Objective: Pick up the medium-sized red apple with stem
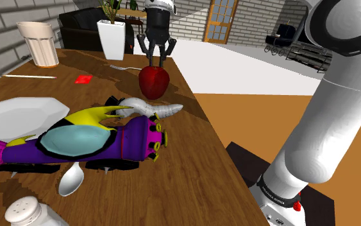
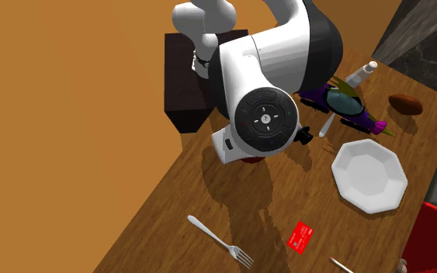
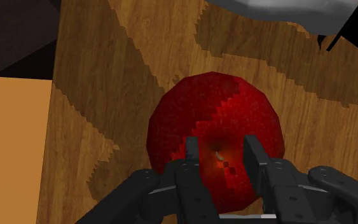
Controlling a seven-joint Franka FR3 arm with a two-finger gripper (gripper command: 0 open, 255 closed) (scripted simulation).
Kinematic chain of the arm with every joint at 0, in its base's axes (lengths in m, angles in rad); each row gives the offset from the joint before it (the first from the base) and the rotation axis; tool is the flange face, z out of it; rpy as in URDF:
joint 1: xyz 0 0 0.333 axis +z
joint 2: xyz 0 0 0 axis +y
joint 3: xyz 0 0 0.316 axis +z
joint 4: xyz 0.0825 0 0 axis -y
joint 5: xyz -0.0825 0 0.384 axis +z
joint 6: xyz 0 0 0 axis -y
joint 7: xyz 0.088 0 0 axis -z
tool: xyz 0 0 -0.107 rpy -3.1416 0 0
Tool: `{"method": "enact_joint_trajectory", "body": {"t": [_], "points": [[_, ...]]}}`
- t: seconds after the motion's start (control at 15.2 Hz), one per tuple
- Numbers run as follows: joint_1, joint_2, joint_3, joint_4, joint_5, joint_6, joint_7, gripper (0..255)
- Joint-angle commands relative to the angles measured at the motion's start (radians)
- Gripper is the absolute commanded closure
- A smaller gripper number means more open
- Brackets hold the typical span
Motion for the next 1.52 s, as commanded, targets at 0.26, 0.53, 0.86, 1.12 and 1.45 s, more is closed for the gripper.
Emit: {"method": "enact_joint_trajectory", "body": {"t": [0.26,0.53,0.86,1.12,1.45], "points": [[0.000,-0.001,0.000,-0.002,0.000,0.002,0.000,255],[0.001,0.004,0.000,0.018,0.000,-0.014,0.003,255],[0.002,0.026,0.001,0.115,-0.002,-0.088,0.017,255],[0.004,0.050,0.003,0.202,-0.004,-0.150,0.030,255],[0.008,0.092,0.006,0.330,-0.008,-0.234,0.049,255]]}}
